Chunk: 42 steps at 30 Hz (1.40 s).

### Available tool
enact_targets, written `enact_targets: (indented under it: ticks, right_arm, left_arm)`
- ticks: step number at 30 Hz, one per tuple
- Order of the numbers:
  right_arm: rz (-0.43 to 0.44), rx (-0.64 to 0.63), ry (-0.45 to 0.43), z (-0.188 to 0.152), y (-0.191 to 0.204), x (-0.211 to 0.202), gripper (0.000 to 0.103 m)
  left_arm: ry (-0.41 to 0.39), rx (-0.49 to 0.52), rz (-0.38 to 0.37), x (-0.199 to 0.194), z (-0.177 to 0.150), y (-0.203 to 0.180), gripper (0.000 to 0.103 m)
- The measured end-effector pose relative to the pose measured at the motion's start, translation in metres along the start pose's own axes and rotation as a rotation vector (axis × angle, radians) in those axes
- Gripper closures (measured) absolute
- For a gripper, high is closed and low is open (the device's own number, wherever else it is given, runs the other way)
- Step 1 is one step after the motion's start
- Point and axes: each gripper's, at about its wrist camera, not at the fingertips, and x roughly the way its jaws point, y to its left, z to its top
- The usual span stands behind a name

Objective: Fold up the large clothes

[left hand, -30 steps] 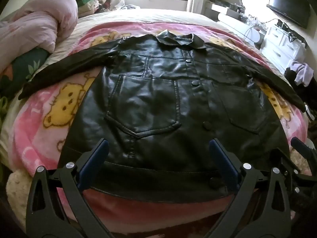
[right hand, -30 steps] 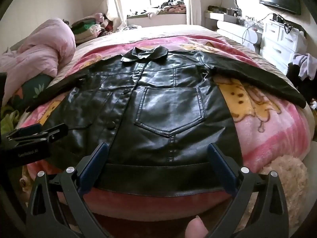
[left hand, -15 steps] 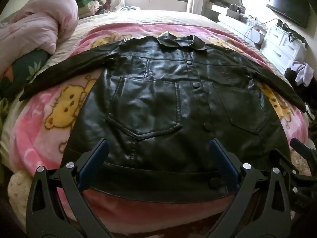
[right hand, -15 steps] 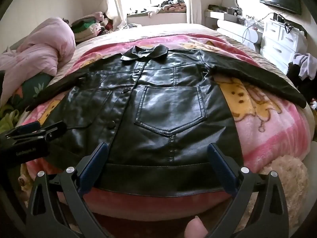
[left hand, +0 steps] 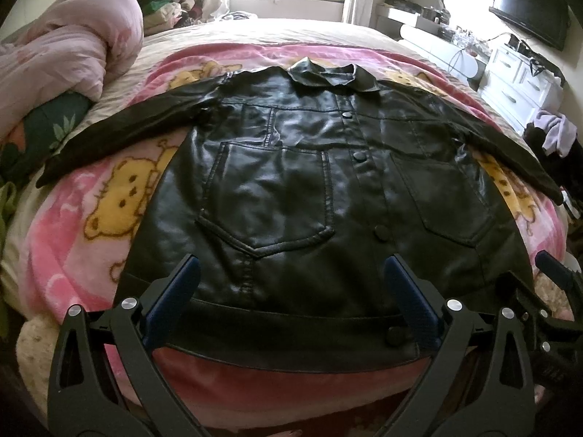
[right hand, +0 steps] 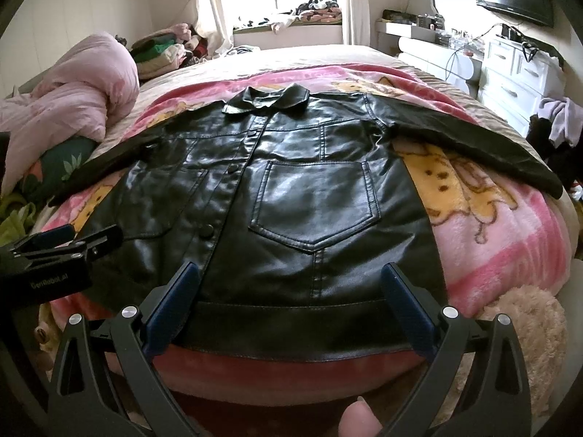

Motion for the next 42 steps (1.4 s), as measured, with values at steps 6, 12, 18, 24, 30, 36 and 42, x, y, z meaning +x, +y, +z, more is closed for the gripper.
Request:
enact_targets:
  ticks: [6,12,18,24,30,36,42]
  right_arm:
    - [0.0,0.001,-0.003,0.0002,0.0004,-0.0007,0.004]
    - [-0.001,0.001,-0.004,0.0002,0.0007,-0.0014,0.004]
    - [-0.001,0.002,-0.007,0.0009,0.0008,-0.0027,0.004]
    - [-0.003,0.002,-0.008,0.0014,0.0007,-0.0032,0.004]
    - [-0.007,0.005,-0.011,0.0035,-0.0007,-0.0032,0.004]
    - [-0.003,0.004,-0.012,0.0046,-0.0011,-0.0024,0.004]
    - [-0.002,0.006,-0.012,0.0061,-0.0013,-0.0008,0.004]
  left_arm:
    - [-0.002,0.003,0.0,-0.0028,0.0025,0.0027,0.009]
    - [-0.01,0.01,0.005,-0.0057,0.0031,0.0019,0.009]
    - [-0.011,0.013,0.007,-0.0056,0.0027,0.0015,0.009]
    - [-0.01,0.016,0.011,-0.0049,0.0033,0.0019,0.009]
    - [-0.01,0.013,0.009,-0.0048,0.0027,0.0011,0.009]
    - [-0.011,0.014,0.009,-0.0047,0.0023,0.0005,0.009]
    - [-0.007,0.019,0.014,-0.0017,0.0059,-0.0018,0.009]
